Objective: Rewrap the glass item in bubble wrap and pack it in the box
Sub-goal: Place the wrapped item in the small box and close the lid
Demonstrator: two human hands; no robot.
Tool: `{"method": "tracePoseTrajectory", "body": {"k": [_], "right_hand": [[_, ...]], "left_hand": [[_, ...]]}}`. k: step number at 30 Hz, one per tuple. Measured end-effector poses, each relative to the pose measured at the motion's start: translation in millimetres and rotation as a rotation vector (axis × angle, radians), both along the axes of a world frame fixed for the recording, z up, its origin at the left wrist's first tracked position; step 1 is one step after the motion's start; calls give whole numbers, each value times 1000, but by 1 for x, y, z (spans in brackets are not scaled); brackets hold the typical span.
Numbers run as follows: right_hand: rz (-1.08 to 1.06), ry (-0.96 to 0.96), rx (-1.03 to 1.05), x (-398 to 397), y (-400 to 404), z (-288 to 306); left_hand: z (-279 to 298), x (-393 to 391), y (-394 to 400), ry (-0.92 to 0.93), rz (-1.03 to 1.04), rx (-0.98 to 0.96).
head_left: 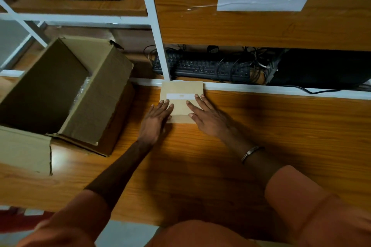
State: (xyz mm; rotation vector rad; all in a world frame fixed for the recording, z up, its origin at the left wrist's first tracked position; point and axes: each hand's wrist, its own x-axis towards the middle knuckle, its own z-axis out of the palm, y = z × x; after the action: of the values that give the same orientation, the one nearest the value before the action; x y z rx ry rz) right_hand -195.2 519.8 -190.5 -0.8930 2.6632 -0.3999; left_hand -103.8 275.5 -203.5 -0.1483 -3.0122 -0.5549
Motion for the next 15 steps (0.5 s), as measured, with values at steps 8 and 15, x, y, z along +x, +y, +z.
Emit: {"method": "tracePoseTrajectory", "body": {"k": [8, 15], "right_hand": [[-21, -79, 2, -17, -15, 5], [-58, -101, -111, -13, -15, -6]], "left_hand": [[18, -26, -13, -38, 17, -81], [8, -20, 9, -40, 159, -72]]}}
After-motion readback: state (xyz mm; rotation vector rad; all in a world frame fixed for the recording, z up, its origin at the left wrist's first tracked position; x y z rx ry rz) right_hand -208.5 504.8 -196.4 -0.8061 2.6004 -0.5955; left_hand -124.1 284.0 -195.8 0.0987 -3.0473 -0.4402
